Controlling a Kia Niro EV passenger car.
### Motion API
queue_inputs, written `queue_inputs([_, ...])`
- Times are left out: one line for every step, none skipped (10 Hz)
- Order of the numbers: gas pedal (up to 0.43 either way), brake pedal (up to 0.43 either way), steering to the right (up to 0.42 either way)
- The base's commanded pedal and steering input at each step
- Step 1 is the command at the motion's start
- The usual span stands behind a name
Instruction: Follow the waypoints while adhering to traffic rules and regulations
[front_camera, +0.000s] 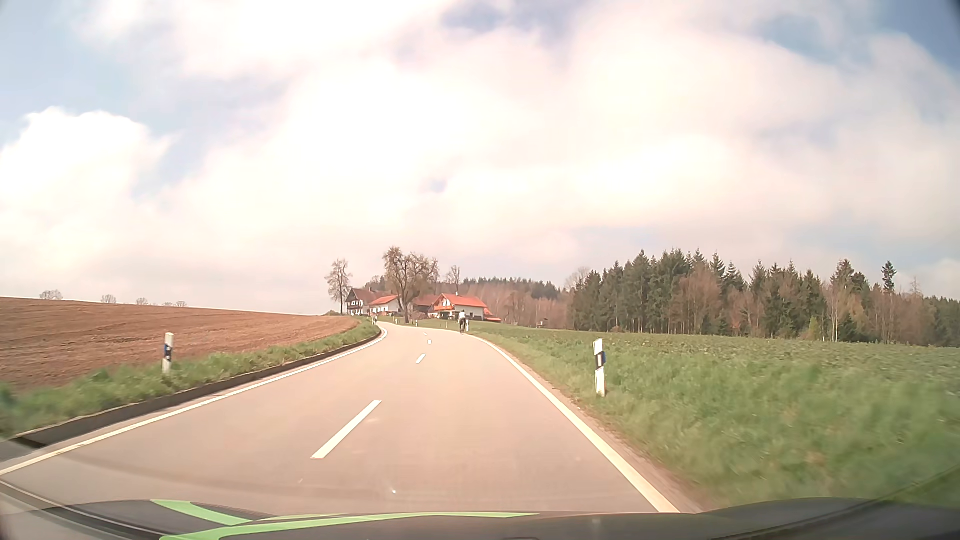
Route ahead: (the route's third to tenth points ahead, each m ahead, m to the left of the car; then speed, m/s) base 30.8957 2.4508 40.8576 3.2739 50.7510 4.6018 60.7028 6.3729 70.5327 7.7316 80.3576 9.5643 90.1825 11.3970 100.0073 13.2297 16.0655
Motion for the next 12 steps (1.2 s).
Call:
queue_inputs([0.000, 0.213, -0.009])
queue_inputs([0.000, 0.213, -0.009])
queue_inputs([0.000, 0.213, -0.009])
queue_inputs([0.000, 0.213, -0.009])
queue_inputs([0.000, 0.213, -0.009])
queue_inputs([0.000, 0.220, -0.010])
queue_inputs([0.000, 0.213, -0.011])
queue_inputs([0.000, 0.220, -0.012])
queue_inputs([0.000, 0.213, -0.012])
queue_inputs([0.000, 0.213, -0.012])
queue_inputs([0.000, 0.171, -0.012])
queue_inputs([0.000, 0.061, -0.014])
